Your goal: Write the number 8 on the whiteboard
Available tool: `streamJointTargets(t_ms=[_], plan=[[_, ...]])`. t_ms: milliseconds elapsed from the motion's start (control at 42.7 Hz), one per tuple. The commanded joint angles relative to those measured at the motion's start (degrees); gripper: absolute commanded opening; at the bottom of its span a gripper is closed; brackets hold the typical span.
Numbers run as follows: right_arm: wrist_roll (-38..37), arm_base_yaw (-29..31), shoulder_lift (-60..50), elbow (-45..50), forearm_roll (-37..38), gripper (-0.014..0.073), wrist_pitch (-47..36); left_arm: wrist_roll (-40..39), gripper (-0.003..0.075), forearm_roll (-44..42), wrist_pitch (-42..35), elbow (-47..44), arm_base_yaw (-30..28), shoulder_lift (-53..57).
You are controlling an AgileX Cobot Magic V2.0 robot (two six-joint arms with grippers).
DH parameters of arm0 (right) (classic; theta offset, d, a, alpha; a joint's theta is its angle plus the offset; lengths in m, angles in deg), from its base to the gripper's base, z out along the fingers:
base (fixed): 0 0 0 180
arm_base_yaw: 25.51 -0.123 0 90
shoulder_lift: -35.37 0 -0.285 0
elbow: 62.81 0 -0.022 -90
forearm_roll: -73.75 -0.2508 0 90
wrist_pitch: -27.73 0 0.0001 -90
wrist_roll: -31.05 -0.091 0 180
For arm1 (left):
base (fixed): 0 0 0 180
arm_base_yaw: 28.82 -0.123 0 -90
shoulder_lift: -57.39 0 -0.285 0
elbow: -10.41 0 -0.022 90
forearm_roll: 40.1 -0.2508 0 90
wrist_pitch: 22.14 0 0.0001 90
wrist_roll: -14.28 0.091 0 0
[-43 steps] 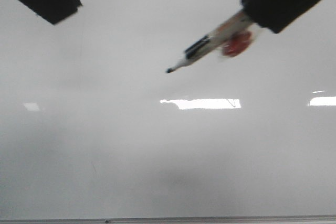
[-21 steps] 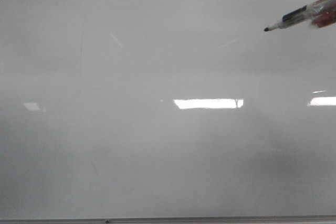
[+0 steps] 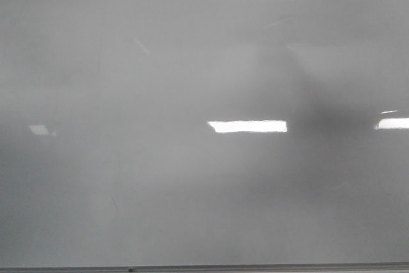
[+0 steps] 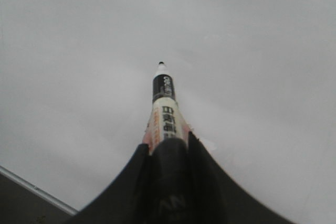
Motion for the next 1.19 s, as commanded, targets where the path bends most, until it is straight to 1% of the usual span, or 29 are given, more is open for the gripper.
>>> streamJointTargets(t_ms=[0,351,421,492,632,749,866,937,1030,1171], plan=[[0.03,0.25,1.20,-3.55,-0.82,-0.0067,-5.06,-0.53,0.0450,1.48,-3.37,1.48,-0.06,1.03],[0.03,0.25,6.72,-4.46,-0.82,-0.0067,-11.69,-0.53,0.0449,1.48,-3.48,1.48,-0.06,1.03],[0.20,-0.56,8.41,-6.30,-0.82,-0.0067,-10.14,-0.53,0.0449,1.48,-3.53,1.48,-0.06,1.03],[2.07,-2.11,10.57,-8.91,-0.82,-0.0067,-7.86,-0.53,0.0450,1.48,-3.62,1.48,-0.06,1.03],[3.58,-2.89,13.92,-12.24,-0.07,-0.0067,-0.81,-0.53,0.0449,1.52,-3.62,1.48,-0.06,1.03],[2.62,-1.37,12.39,-10.43,1.53,-0.0067,0.71,-0.53,0.0449,1.52,-3.62,1.48,-0.06,1.03],[2.00,1.18,9.13,-5.51,2.18,-0.0067,0.35,-0.53,0.0449,1.52,-3.62,1.48,-0.06,1.03],[2.00,1.50,8.06,-2.53,2.18,-0.0067,0.00,-0.53,0.0449,1.52,-3.62,1.48,-0.06,1.03],[2.00,0.54,8.45,0.71,1.86,-0.0067,-2.45,-0.53,0.0449,1.61,-3.62,1.48,-0.06,1.03],[2.00,-3.77,10.22,0.64,1.34,-0.0067,-5.67,-0.53,0.0449,1.75,-3.62,1.48,-0.06,1.03]])
